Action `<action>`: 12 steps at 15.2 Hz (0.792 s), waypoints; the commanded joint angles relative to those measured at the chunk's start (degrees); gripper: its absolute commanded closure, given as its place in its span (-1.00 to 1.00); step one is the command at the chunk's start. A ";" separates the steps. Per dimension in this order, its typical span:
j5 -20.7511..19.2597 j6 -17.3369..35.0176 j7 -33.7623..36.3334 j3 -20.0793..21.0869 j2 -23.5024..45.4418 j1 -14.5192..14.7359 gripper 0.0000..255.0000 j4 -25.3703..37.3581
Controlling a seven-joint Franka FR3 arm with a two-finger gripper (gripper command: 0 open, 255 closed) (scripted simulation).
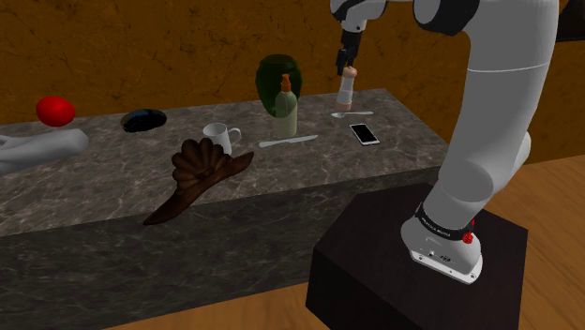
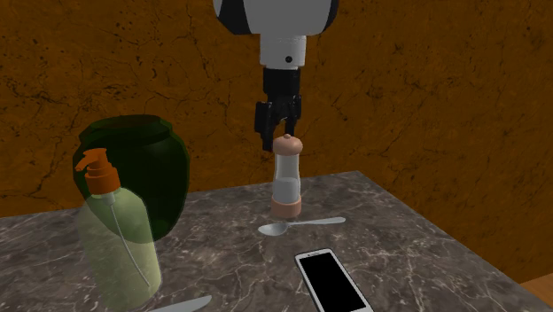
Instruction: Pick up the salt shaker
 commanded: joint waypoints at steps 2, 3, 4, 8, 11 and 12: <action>0.00 0.53 -0.04 0.01 -0.09 0.05 1.00 -0.58; 0.01 0.53 -0.04 0.01 -0.07 0.05 1.00 -0.57; 0.01 0.52 -0.04 0.01 -0.07 0.05 1.00 -0.55; 0.03 0.50 -0.04 0.02 -0.01 0.04 1.00 -0.48; 0.07 0.55 -0.11 0.02 0.06 -0.02 1.00 -0.47; -0.05 -0.14 -0.02 -0.03 -0.13 -0.01 1.00 0.04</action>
